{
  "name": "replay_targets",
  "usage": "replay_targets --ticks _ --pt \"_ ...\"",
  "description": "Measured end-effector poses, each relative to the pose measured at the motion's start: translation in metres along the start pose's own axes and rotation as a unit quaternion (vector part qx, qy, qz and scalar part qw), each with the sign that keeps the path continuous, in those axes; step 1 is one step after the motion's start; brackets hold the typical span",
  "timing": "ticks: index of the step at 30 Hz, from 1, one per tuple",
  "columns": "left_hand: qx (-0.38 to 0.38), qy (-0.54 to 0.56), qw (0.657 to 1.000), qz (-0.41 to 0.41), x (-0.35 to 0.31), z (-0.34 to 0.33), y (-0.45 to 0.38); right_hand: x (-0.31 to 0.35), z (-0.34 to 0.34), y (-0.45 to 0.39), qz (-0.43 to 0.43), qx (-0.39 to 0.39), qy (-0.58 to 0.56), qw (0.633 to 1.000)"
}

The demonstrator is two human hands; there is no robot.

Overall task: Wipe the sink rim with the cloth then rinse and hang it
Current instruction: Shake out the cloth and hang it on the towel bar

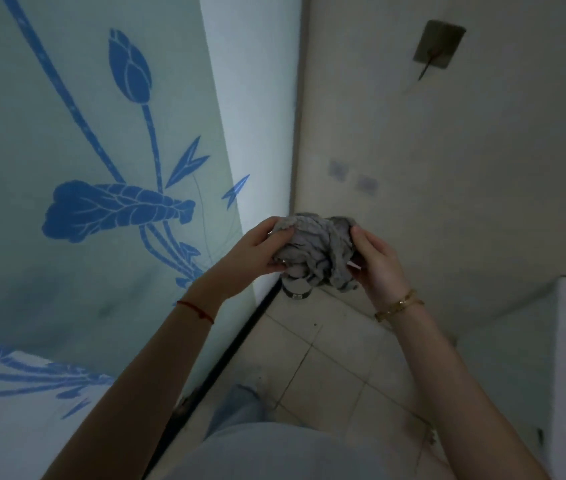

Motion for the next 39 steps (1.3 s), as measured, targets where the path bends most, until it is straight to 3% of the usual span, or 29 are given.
replay_targets --ticks 4,9,13,15,18,21,25,28,30,34,39 --pt "0.093 -0.034 0.995 -0.006 -0.022 -0.005 -0.044 0.022 -0.004 -0.022 0.042 -0.035 -0.013 0.998" --pt "0.158 -0.083 0.983 -0.034 -0.049 -0.023 -0.088 0.053 -0.011 -0.047 0.144 -0.142 0.054 0.978" --pt "0.15 -0.085 0.984 -0.04 -0.066 -0.037 -0.118 0.067 -0.009 -0.051 0.154 -0.222 0.037 0.962" --pt "0.136 -0.077 0.987 -0.026 -0.073 -0.043 -0.129 0.072 -0.007 -0.049 0.159 -0.221 0.017 0.962" --pt "0.134 -0.058 0.989 -0.004 -0.082 -0.051 -0.141 0.085 -0.011 -0.043 0.239 -0.192 0.137 0.942" --pt "0.156 -0.077 0.985 -0.022 -0.093 -0.059 -0.149 0.094 -0.005 -0.044 0.283 -0.228 0.225 0.904" --pt "0.209 -0.145 0.965 -0.056 -0.108 -0.071 -0.156 0.11 0.015 -0.052 0.268 -0.283 0.25 0.886" --pt "0.205 -0.204 0.953 -0.084 -0.12 -0.074 -0.164 0.124 0.029 -0.055 0.251 -0.312 0.242 0.884" --pt "0.203 -0.253 0.939 -0.112 -0.13 -0.075 -0.168 0.129 0.037 -0.06 0.222 -0.312 0.224 0.896" --pt "0.211 -0.301 0.914 -0.17 -0.148 -0.08 -0.172 0.125 0.043 -0.07 0.113 -0.286 0.072 0.949" --pt "0.354 -0.28 0.879 -0.153 -0.148 -0.091 -0.162 0.133 0.047 -0.075 0.056 -0.236 -0.038 0.969"
Point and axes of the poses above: each hand's wrist, its own y-axis away from the middle knuckle, its own z-axis out of the back of the hand, x = y × z, the point moved 7 cm from there along -y, towards the middle knuckle, and after that the axes turned 12 degrees about -x, right-handed, at the moved point
